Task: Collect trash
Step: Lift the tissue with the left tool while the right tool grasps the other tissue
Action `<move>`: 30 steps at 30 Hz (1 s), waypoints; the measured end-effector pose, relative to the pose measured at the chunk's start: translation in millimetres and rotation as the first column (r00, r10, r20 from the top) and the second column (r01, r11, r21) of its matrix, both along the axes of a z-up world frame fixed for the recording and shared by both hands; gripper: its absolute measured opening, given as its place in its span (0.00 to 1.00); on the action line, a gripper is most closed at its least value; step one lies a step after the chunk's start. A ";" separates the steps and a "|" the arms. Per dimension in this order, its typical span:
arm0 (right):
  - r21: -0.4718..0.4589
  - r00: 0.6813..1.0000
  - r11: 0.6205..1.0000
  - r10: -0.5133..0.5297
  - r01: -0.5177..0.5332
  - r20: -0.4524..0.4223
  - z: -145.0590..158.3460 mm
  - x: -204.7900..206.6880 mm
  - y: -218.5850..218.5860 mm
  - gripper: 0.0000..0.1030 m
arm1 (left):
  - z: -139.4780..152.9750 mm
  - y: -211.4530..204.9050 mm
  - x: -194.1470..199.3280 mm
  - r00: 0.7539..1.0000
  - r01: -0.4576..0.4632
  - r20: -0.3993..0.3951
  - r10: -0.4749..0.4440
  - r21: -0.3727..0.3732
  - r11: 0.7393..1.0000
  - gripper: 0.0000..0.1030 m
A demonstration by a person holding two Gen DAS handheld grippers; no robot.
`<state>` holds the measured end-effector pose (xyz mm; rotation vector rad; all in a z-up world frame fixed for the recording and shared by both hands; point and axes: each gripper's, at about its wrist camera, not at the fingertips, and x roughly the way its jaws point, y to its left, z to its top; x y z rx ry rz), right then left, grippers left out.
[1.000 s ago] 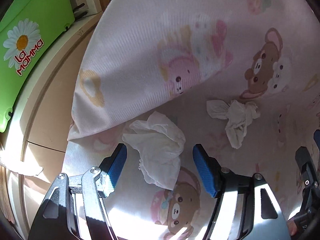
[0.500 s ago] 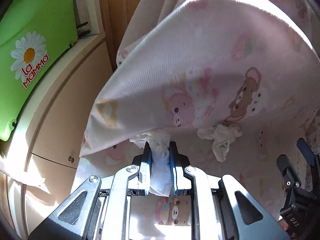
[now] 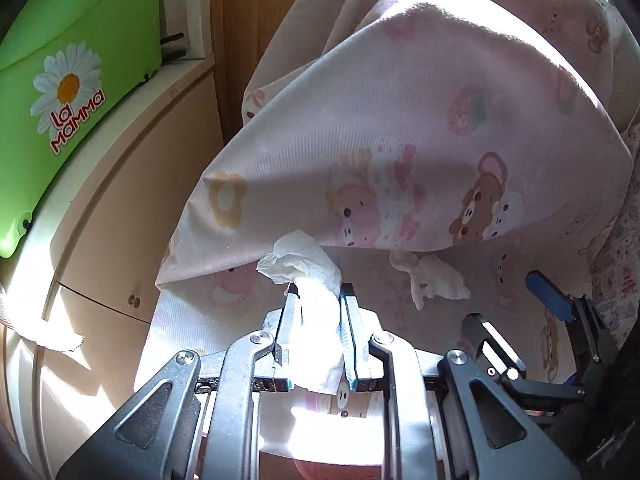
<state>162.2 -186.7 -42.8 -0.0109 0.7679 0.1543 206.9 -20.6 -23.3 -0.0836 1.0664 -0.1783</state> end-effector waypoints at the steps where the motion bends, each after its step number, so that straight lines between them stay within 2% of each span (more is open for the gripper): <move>1: 0.005 1.000 1.000 0.007 -0.007 -0.012 -2.3 2.3 2.5 0.86 | 2.2 3.3 1.0 1.000 -0.016 0.012 0.016 0.011 1.000 0.16; 5: 0.003 0.996 1.000 0.014 -0.014 -0.083 -14.7 21.6 15.3 0.86 | 15.8 17.4 -5.3 0.993 -0.081 0.094 0.076 0.055 0.995 0.16; 9: 0.000 0.994 1.000 0.019 -0.019 -0.110 -26.8 31.8 17.5 0.85 | 25.3 37.5 -6.4 0.985 -0.123 0.125 0.118 0.032 0.992 0.16; 12: 0.005 0.991 0.999 0.041 -0.041 -0.128 -33.5 36.9 18.4 0.64 | 29.3 44.3 -6.9 0.980 -0.146 0.147 0.135 0.066 0.987 0.16; 13: 0.008 0.989 0.999 0.053 -0.052 -0.138 -35.9 37.9 17.9 0.53 | 29.1 46.3 -6.8 0.980 -0.149 0.146 0.139 0.065 0.987 0.16; 15: -0.002 0.989 0.998 0.061 -0.061 -0.133 -38.0 36.9 16.7 0.42 | 26.2 49.5 -5.1 0.983 -0.145 0.122 0.139 0.041 0.989 0.17; 16: -0.004 0.989 0.998 0.068 -0.070 -0.135 -38.7 36.4 13.9 0.27 | 23.8 51.1 -4.1 0.985 -0.145 0.103 0.141 0.026 0.989 0.17; 17: -0.006 0.988 0.997 0.074 -0.075 -0.135 -38.4 36.0 13.6 0.18 | 19.9 53.2 -1.4 0.986 -0.145 0.085 0.144 0.009 0.989 0.17; 18: 0.001 0.988 0.997 0.076 -0.077 -0.135 -35.8 34.5 10.9 0.14 | 18.2 54.7 -0.9 0.987 -0.146 0.074 0.146 -0.003 0.989 0.17; 21: 0.024 0.991 0.998 0.064 -0.061 -0.119 -33.2 26.2 2.7 0.14 | 18.3 56.7 -2.8 0.984 -0.155 0.083 0.155 -0.006 0.988 0.17; 26: 0.051 0.995 0.998 0.047 -0.042 -0.085 -20.3 6.5 -5.5 0.13 | 33.2 55.4 -13.5 0.975 -0.160 0.158 0.153 0.031 0.987 0.17; 30: 0.034 0.998 0.999 0.028 -0.027 -0.048 -7.8 -12.6 -8.4 0.13 | 34.9 52.3 -20.1 0.974 -0.150 0.174 0.143 0.030 0.988 0.17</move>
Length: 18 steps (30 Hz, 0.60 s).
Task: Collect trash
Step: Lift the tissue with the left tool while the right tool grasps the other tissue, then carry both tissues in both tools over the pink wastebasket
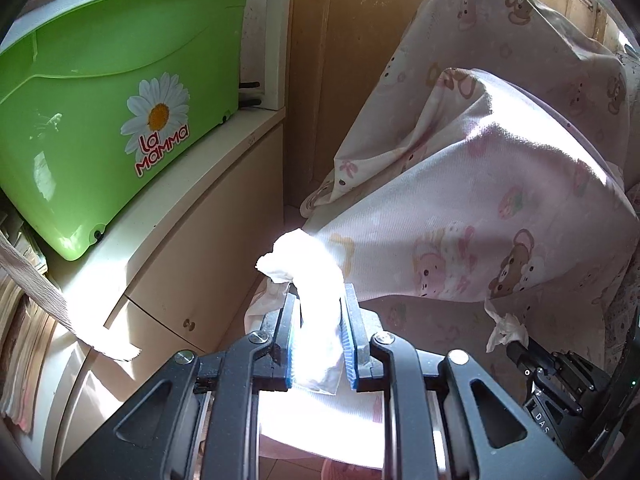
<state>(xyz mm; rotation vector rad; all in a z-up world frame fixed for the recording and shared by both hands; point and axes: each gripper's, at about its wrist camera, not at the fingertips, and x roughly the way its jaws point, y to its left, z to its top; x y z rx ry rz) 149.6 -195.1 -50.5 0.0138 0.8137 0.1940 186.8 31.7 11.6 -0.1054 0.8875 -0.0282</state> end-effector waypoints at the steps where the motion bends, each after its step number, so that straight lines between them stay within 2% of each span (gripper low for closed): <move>1: -0.003 1.000 1.000 -0.006 0.006 0.008 2.4 -5.2 -0.5 0.13 | -1.2 -1.8 -1.3 1.000 0.001 0.001 -0.001 0.003 1.000 0.17; 5: -0.040 0.993 0.996 -0.073 0.077 0.095 15.3 -28.0 -2.5 0.13 | -11.2 -13.8 -10.9 1.000 0.015 -0.001 -0.015 0.016 1.000 0.17; 7: -0.036 0.994 0.996 -0.072 0.076 0.085 20.4 -35.7 -4.6 0.13 | -18.1 -23.3 -17.2 0.999 0.049 -0.017 -0.049 0.002 0.999 0.17; 10: -0.010 0.989 0.995 -0.096 0.097 0.111 27.8 -48.6 -5.6 0.13 | -17.4 -34.7 -31.8 0.997 0.079 0.009 -0.079 0.008 0.997 0.17; 13: -0.004 0.991 0.993 -0.120 0.121 0.055 30.5 -54.2 -12.7 0.13 | -14.1 -44.5 -49.1 0.994 0.096 0.051 -0.099 0.053 0.994 0.17; 15: 0.013 0.990 0.992 -0.128 0.128 0.065 33.0 -62.3 -16.1 0.13 | -11.7 -47.7 -57.9 0.992 0.100 0.073 -0.106 0.075 0.992 0.17; 18: -0.022 0.989 0.993 -0.117 0.120 0.092 36.9 -77.8 -15.2 0.13 | -12.5 -45.8 -69.7 0.991 0.102 0.076 -0.110 0.101 0.990 0.17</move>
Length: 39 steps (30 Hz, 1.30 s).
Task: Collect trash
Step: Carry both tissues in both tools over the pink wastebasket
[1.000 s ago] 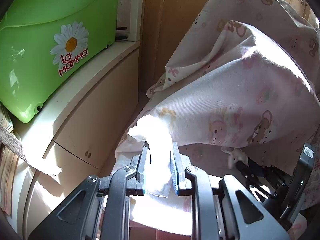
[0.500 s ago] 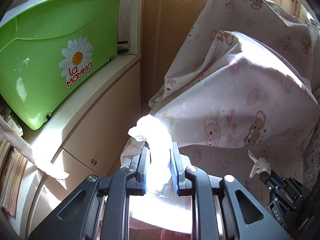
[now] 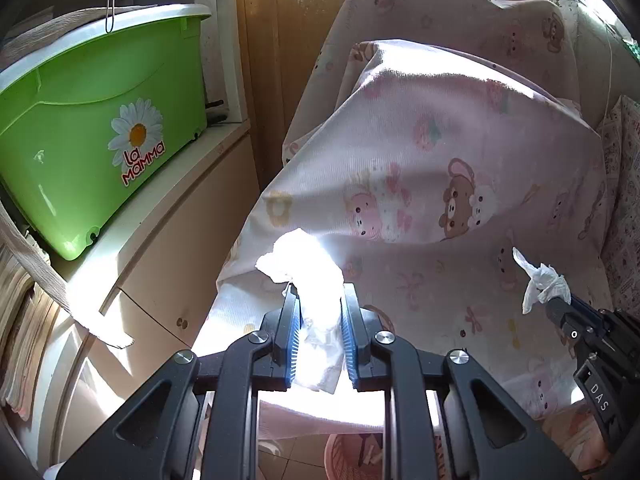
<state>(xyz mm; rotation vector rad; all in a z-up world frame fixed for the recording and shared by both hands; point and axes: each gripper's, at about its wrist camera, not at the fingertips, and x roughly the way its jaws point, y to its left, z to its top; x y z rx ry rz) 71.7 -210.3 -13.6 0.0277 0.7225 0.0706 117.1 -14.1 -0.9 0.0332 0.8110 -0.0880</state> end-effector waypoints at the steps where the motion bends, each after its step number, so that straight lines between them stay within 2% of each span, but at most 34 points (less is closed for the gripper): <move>1: -0.002 1.000 1.000 0.010 -0.010 0.005 1.6 -5.0 1.1 0.13 | -1.5 3.1 -2.9 1.000 -0.004 -0.008 0.004 -0.007 1.000 0.17; 4: 0.013 0.999 0.999 0.041 -0.041 0.006 6.3 -19.3 0.8 0.13 | -5.8 14.1 -12.3 0.999 -0.013 -0.031 0.011 -0.047 0.999 0.17; 7: 0.023 0.998 0.998 0.058 -0.058 0.024 11.4 -33.9 3.0 0.13 | -7.1 15.6 -27.3 1.000 -0.026 -0.018 0.026 -0.023 0.999 0.17; 13: 0.054 0.998 0.997 0.054 -0.055 0.008 11.4 -56.8 5.9 0.13 | -14.2 6.5 -57.4 0.998 0.030 -0.047 -0.033 -0.072 0.997 0.17; 19: 0.068 0.999 0.997 0.041 -0.040 -0.013 5.0 -72.2 9.0 0.13 | -16.7 -12.7 -67.9 0.997 0.069 -0.028 -0.069 0.001 0.998 0.18; 25: 0.099 0.997 0.993 0.067 -0.063 -0.040 0.4 -88.0 10.1 0.13 | -23.5 -14.7 -79.2 0.989 0.104 -0.096 -0.111 -0.080 0.991 0.18; 27: 0.126 0.993 0.989 0.088 -0.078 -0.074 -5.4 -91.9 10.3 0.13 | -32.4 -17.2 -79.4 0.979 0.125 -0.145 -0.140 -0.108 0.986 0.18; 30: 0.143 0.977 0.984 0.132 -0.108 -0.169 -22.5 -94.3 15.4 0.13 | -55.0 -24.4 -70.2 0.937 0.184 -0.267 -0.225 -0.171 0.968 0.19; 32: 0.130 0.964 0.984 0.148 -0.121 -0.221 -35.9 -96.1 20.4 0.13 | -68.4 -21.8 -66.0 0.923 0.146 -0.325 -0.206 -0.201 0.969 0.19; 35: 0.116 0.947 0.982 0.174 -0.147 -0.269 -51.3 -97.5 26.5 0.13 | -85.0 -22.9 -64.2 0.874 0.168 -0.406 -0.267 -0.264 0.950 0.19; 37: 0.137 0.936 0.981 0.176 -0.140 -0.304 -63.8 -95.1 27.9 0.13 | -96.2 -25.7 -66.5 0.855 0.166 -0.441 -0.274 -0.269 0.949 0.19; 39: 0.138 0.925 0.984 0.157 -0.116 -0.346 -80.4 -90.1 29.2 0.13 | -106.0 -30.1 -67.6 0.846 0.168 -0.463 -0.264 -0.239 0.956 0.20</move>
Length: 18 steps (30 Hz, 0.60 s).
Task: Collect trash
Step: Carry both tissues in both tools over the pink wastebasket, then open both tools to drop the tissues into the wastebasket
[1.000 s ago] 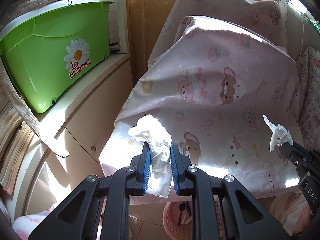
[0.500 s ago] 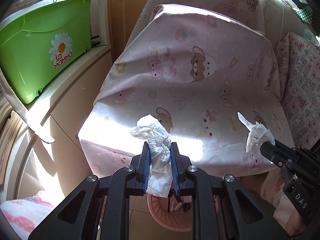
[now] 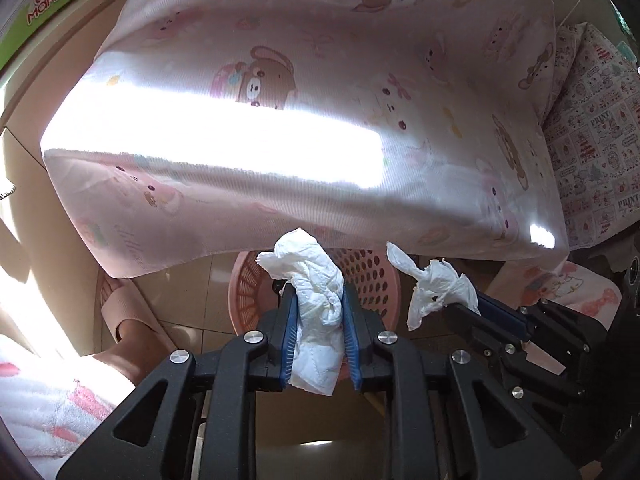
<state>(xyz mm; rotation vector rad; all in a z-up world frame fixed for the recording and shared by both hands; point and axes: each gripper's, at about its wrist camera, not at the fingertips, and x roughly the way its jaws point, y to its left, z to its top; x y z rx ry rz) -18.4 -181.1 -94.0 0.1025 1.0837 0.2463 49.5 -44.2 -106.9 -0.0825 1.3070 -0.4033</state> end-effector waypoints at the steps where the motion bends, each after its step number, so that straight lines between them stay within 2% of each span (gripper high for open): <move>1: -0.025 1.000 1.000 -0.018 0.017 -0.020 -8.2 3.7 0.2 0.13 | -6.0 -1.5 0.1 1.000 -0.009 -0.001 0.009 0.026 1.000 0.20; 4: -0.060 0.994 0.997 -0.056 0.051 -0.094 -37.9 9.5 0.7 0.14 | -27.1 -1.4 5.8 0.998 -0.049 -0.028 0.050 0.045 0.998 0.25; 6: -0.076 0.986 0.995 -0.075 0.064 -0.149 -56.3 11.3 0.4 0.14 | -40.1 -1.6 8.6 0.997 -0.068 -0.041 0.071 0.070 0.995 0.25; 9: -0.104 0.978 0.992 -0.089 0.070 -0.187 -78.0 14.0 0.5 0.14 | -53.5 -4.1 8.3 0.995 -0.056 -0.078 0.061 0.069 0.996 0.28; 12: -0.121 0.963 0.987 -0.129 0.102 -0.235 -100.4 19.3 -1.0 0.16 | -68.2 -0.8 7.1 0.986 -0.071 -0.149 0.079 0.059 0.996 0.35; 14: -0.122 0.949 0.986 -0.147 0.116 -0.278 -114.5 24.6 -2.0 0.16 | -80.1 1.8 8.0 0.974 -0.086 -0.207 0.096 0.056 0.995 0.44; 15: -0.119 0.945 0.985 -0.153 0.123 -0.290 -119.5 26.0 -3.3 0.16 | -85.1 4.0 8.3 0.968 -0.097 -0.224 0.109 0.061 0.993 0.48; 17: -0.100 0.942 0.986 -0.159 0.136 -0.294 -126.2 26.2 -6.2 0.19 | -90.7 7.9 8.7 0.962 -0.119 -0.239 0.135 0.077 0.990 0.61; 18: -0.098 0.941 0.985 -0.164 0.141 -0.297 -128.6 26.4 -6.9 0.22 | -93.8 9.8 9.5 0.959 -0.127 -0.244 0.145 0.086 0.988 0.63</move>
